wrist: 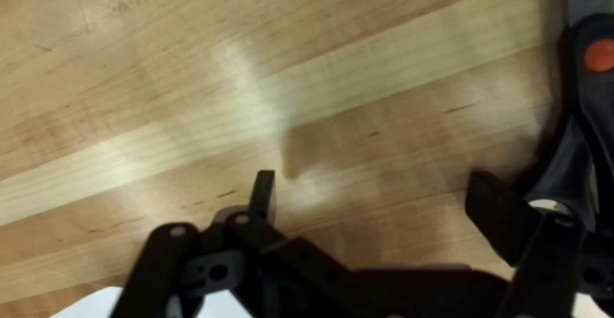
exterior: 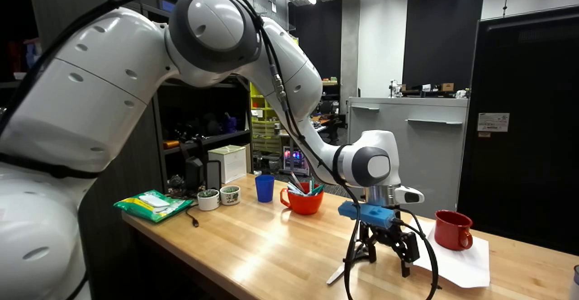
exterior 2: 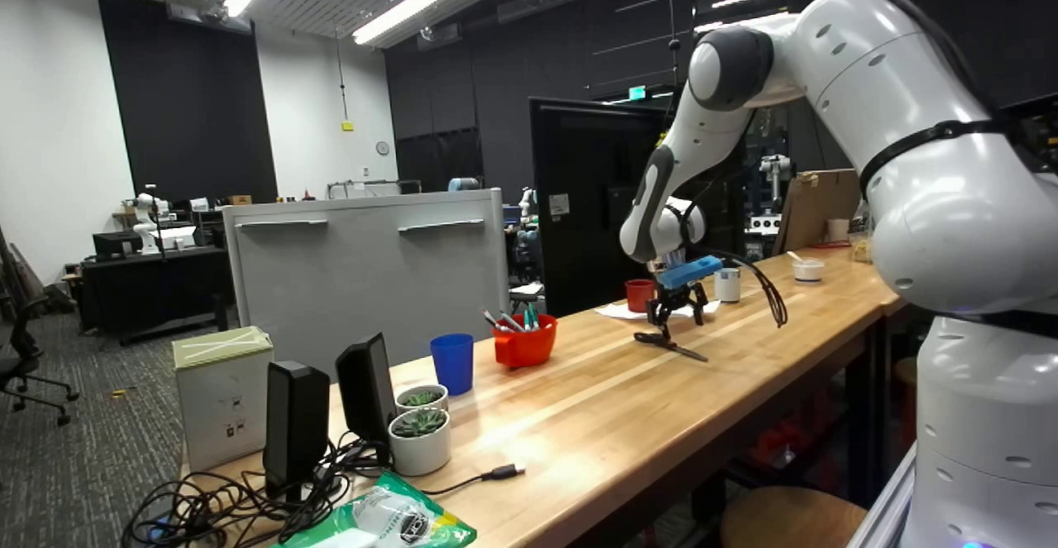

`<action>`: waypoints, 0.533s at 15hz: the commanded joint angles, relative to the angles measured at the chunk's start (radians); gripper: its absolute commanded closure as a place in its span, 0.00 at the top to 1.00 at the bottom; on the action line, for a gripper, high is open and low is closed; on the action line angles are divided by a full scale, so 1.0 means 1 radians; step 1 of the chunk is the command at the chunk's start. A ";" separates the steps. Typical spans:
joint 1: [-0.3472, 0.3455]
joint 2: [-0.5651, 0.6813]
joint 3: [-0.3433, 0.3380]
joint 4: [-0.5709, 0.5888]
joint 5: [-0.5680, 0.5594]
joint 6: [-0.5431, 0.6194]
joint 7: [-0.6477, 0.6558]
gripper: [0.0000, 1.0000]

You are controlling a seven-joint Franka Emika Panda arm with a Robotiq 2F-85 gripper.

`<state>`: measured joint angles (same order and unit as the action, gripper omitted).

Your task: Move the black pair of scissors to the right and turn it in the opposite direction

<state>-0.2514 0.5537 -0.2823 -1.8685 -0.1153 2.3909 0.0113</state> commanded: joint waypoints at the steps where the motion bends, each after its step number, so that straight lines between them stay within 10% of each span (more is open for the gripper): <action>1: 0.025 0.049 0.013 0.018 -0.017 0.011 0.052 1.00; 8: 0.032 0.057 0.012 0.026 -0.018 0.010 0.057 1.00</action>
<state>-0.2394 0.5604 -0.2822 -1.8582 -0.1154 2.3904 0.0165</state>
